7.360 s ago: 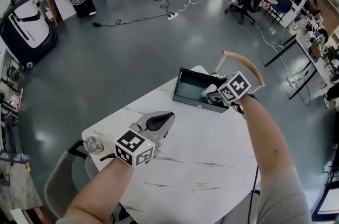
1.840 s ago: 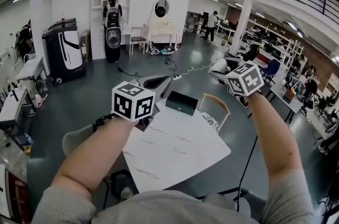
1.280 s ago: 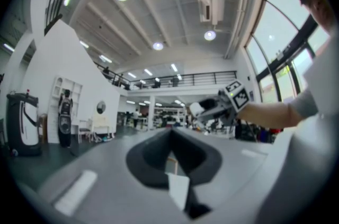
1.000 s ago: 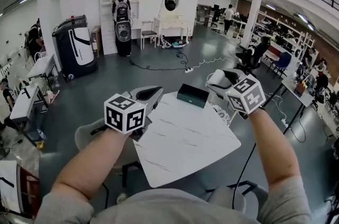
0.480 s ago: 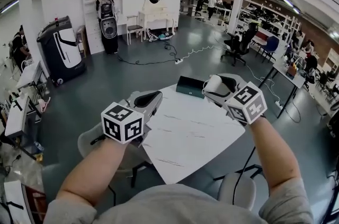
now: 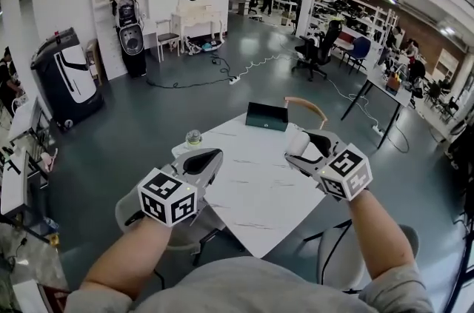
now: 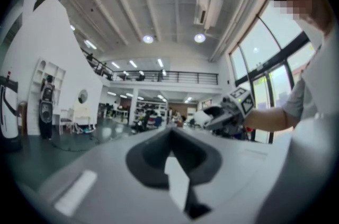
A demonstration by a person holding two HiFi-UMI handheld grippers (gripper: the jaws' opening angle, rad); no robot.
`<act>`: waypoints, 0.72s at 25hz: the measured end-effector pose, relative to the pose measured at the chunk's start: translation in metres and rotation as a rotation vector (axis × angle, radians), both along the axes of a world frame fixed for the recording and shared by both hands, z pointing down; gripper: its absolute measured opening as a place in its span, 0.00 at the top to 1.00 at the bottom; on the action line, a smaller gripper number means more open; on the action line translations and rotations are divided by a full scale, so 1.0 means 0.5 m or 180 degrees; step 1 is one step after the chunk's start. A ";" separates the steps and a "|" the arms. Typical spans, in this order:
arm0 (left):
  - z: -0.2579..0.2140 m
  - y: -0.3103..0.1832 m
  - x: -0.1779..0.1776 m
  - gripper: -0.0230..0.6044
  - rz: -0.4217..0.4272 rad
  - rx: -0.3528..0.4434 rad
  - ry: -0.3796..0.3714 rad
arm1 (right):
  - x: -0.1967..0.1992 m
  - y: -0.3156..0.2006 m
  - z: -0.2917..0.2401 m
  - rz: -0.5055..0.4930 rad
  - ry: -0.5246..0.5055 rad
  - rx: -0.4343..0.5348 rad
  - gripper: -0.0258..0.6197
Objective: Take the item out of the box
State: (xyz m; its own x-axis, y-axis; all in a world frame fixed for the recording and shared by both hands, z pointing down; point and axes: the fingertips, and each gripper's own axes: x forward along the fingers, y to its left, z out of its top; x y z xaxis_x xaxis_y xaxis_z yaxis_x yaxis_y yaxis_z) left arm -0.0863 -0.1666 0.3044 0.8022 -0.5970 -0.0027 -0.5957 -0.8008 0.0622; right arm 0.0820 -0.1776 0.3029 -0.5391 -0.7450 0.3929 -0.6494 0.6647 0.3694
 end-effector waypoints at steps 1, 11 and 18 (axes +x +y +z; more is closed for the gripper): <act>0.006 0.003 -0.004 0.96 0.0017 -0.0013 0.0003 | -0.005 0.006 0.007 0.0014 -0.0021 -0.0014 0.51; 0.108 0.034 -0.026 0.96 0.0026 -0.0317 0.0209 | -0.024 0.084 0.146 0.0098 -0.0735 -0.0380 0.51; 0.149 0.031 -0.040 0.96 -0.0114 -0.0426 0.0171 | 0.016 0.080 0.203 0.0289 -0.0913 -0.0494 0.51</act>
